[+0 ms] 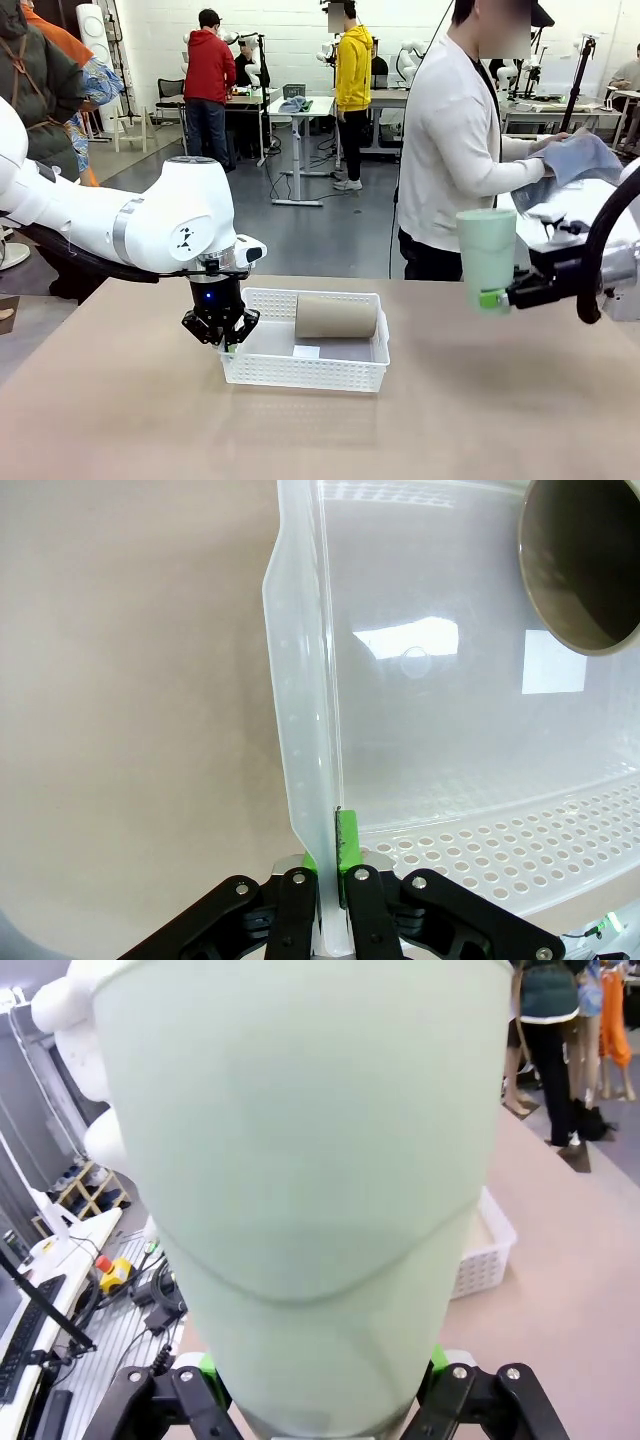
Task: Clean and organize the cups into the basket.
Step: Pick up the Reusable plastic cup from the right side of the table and stack it inside the Organizing basket in the center of the table.
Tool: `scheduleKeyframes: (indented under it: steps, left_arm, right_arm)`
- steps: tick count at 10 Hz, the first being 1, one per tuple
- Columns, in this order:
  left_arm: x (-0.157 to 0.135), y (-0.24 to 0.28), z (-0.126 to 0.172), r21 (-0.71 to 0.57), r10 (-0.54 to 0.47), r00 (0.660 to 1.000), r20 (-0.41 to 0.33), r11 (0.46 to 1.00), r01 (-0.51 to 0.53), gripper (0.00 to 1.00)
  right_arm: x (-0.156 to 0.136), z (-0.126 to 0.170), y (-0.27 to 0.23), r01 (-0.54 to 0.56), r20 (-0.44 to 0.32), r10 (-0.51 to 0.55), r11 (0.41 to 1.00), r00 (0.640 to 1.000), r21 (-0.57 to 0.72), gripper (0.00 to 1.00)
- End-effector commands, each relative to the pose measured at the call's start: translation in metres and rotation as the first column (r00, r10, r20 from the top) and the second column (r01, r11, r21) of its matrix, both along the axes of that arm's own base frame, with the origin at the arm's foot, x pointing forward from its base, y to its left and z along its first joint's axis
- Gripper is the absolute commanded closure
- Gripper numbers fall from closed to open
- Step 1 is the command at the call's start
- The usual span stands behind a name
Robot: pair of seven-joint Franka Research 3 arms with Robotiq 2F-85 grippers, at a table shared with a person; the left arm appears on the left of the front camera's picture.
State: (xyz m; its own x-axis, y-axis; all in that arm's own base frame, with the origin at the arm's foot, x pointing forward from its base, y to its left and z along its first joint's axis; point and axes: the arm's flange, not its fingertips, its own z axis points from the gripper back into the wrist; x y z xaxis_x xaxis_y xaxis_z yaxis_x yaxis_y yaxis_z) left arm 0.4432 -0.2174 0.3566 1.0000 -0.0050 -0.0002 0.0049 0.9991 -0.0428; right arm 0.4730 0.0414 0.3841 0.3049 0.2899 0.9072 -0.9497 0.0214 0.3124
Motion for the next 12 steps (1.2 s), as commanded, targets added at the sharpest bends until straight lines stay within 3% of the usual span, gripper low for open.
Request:
scheduleKeyframes:
  steps: [1,3,4,8,9,10,12]
  left_arm:
    - [0.001,0.0,0.003,-0.004,0.003,1.0,0.009,1.0,-0.003,1.0]
    - [0.001,0.0,0.003,-0.004,0.003,1.0,0.009,1.0,-0.003,1.0]
    - [0.001,0.0,0.003,-0.004,0.003,1.0,0.009,1.0,-0.003,1.0]
    - [0.001,0.0,0.003,-0.004,0.003,1.0,0.009,1.0,-0.003,1.0]
    - [0.001,0.0,0.003,-0.004,0.003,1.0,0.009,1.0,-0.003,1.0]
    - [0.001,0.0,0.003,-0.004,0.003,1.0,0.009,1.0,-0.003,1.0]
    - [0.001,0.0,0.003,-0.004,0.003,1.0,0.009,1.0,-0.003,1.0]
  right_arm:
    - [-0.008,0.005,0.012,0.046,0.034,-0.046,0.999,0.998,0.006,0.85]
    - [-0.011,0.0,0.01,0.088,0.11,-0.086,0.996,0.99,-0.012,0.85]
    - [-0.005,0.018,0.006,0.016,0.041,-0.016,1.0,0.999,-0.006,0.85]
    - [-0.005,0.018,0.006,0.016,0.041,-0.016,1.0,0.999,-0.006,0.85]
    - [-0.007,0.014,0.005,0.022,0.055,-0.022,1.0,0.998,-0.011,0.24]
    - [-0.005,0.029,0.035,0.031,0.082,-0.017,0.987,0.996,-0.161,0.24]
    - [0.018,0.046,0.118,-0.036,0.006,0.042,0.927,0.999,-0.374,0.24]
